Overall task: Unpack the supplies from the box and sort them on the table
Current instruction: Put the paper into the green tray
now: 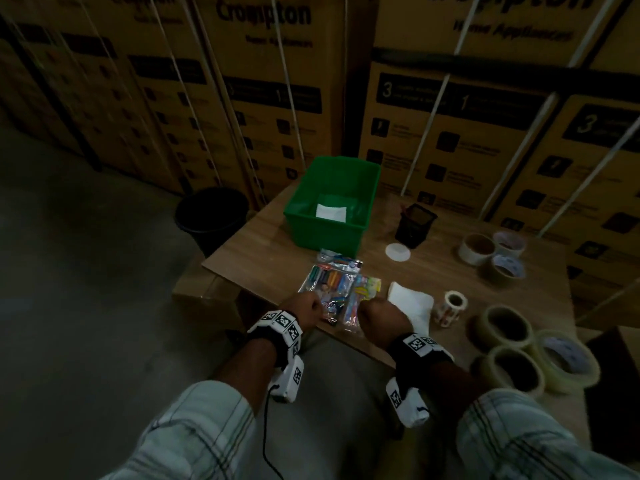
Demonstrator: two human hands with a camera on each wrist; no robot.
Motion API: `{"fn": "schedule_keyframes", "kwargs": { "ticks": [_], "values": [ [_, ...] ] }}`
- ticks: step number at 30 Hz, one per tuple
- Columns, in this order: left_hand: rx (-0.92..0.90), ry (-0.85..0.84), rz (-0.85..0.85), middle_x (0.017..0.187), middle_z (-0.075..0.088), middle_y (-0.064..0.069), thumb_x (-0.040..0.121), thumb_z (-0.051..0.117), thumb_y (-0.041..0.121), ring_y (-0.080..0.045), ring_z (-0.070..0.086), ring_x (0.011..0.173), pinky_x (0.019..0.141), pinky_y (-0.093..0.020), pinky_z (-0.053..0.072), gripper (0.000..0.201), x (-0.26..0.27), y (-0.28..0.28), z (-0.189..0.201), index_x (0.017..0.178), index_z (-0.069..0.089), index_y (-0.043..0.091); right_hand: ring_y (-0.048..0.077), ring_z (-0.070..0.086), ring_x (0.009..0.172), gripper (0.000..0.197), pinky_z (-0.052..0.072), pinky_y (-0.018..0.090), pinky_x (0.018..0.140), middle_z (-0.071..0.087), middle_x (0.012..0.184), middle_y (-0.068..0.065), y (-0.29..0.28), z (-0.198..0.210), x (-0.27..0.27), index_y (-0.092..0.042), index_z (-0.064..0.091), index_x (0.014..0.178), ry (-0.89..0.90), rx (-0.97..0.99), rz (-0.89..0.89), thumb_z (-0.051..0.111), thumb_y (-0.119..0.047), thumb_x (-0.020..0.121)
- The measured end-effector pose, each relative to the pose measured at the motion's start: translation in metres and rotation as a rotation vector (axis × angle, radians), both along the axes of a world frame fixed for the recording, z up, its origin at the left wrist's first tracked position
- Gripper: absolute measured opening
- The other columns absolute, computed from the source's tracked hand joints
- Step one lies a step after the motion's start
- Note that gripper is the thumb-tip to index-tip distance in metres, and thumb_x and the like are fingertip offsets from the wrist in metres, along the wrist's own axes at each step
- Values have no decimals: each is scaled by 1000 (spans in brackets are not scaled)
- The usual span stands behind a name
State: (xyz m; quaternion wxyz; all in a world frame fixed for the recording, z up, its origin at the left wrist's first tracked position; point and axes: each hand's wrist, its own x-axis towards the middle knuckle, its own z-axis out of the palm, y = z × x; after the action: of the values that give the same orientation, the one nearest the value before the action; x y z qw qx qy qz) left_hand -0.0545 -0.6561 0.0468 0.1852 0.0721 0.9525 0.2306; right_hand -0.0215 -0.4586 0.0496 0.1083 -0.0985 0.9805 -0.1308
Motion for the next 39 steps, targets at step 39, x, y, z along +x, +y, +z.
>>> {"fn": "schedule_keyframes", "kwargs": {
  "ticks": [39],
  "values": [
    [-119, 10, -660, 113, 47, -13, 90, 52, 13, -36, 57, 105, 91, -44, 51, 20, -77, 152, -80, 98, 70, 14, 42, 43, 115, 30, 42, 45, 95, 31, 133, 24, 64, -62, -11, -6, 48, 114, -151, 8, -634, 48, -6, 84]
  ]
}}
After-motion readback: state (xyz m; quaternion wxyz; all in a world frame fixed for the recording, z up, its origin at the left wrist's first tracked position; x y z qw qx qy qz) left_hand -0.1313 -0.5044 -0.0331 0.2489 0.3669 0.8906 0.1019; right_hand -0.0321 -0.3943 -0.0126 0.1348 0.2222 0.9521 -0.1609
